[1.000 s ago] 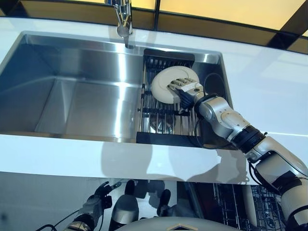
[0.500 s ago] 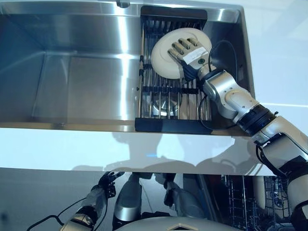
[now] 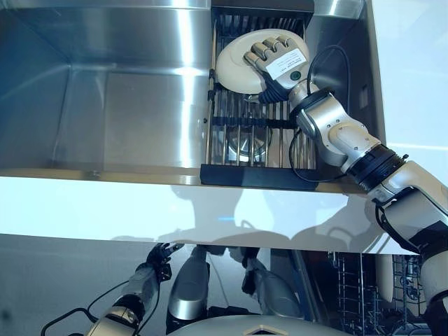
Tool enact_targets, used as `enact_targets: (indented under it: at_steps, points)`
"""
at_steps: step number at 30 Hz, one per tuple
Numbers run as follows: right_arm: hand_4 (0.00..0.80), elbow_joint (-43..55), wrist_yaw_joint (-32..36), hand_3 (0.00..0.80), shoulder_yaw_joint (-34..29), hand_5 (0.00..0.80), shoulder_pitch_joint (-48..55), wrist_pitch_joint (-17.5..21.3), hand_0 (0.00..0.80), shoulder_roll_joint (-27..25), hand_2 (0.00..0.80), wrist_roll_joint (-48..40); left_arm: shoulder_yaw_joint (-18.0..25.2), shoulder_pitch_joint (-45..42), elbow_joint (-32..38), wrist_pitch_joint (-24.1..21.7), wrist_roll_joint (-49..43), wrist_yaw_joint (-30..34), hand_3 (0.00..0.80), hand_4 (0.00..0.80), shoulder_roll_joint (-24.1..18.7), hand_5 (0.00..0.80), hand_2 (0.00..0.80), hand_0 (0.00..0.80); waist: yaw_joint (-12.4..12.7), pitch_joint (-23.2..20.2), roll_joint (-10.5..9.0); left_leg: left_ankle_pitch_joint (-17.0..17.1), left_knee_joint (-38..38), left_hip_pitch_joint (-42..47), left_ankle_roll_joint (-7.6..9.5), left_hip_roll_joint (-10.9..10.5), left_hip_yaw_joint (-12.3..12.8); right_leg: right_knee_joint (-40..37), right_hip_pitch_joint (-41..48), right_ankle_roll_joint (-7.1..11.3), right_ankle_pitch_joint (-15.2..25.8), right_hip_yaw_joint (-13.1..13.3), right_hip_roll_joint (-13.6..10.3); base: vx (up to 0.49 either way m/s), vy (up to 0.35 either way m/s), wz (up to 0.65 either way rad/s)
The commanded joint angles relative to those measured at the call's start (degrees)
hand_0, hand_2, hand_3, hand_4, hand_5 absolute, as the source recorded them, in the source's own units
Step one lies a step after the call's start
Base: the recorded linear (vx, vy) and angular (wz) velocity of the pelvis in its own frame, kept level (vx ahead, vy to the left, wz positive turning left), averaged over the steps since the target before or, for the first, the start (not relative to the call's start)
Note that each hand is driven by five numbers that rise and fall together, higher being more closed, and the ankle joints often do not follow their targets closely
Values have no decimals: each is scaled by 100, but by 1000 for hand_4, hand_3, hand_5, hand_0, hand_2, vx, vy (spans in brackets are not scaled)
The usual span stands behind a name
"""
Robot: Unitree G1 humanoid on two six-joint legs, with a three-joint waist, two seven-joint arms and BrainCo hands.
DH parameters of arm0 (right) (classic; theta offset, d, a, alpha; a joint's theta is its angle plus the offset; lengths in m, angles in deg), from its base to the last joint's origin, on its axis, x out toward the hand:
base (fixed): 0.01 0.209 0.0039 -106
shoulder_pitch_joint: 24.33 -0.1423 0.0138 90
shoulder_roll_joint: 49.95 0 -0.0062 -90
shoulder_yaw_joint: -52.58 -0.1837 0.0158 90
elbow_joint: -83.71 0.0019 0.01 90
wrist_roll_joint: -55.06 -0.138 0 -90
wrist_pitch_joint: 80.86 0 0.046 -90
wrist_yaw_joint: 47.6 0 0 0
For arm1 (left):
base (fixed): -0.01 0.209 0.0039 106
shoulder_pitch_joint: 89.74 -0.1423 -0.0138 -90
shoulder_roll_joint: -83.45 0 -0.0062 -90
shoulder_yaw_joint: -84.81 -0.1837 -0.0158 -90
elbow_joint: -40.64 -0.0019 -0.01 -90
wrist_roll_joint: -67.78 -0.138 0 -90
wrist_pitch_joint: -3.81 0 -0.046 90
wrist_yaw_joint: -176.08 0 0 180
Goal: Take plates into dishwasher
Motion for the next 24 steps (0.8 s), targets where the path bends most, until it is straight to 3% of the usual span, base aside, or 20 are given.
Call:
enact_targets:
  at_steps: [1,16,24]
  points:
    - [800,-330,-163,800,31,800,-403,-360,800,-640,800,-197,-239,159,-90,-155,-62,-44,0,0,85,0,0,0,138,-186,-174,-412,-21,267,-118,86,-6,20,170,728,62,91,-705,0,0,0]
    - [800,-77,-528,800,-468,800,-224,-904,800,-1192,800,-282,-40,-254,-109,-147,-348,-42,0,0,151,0,0,0,70,-779,-235,-558,-21,739,-120,87,36,-17,663,728,-98,141,-684,36,0,0]
    - [800,-447,-635,800,-698,800,-209,-936,800,-1495,800,-641,4,-525,-106,-23,-492,-9,0,0,119,0,0,0,131,-1097,-261,-661,-21,1033,-123,107,27,-17,962,745,-198,125,-671,92,-1,0]
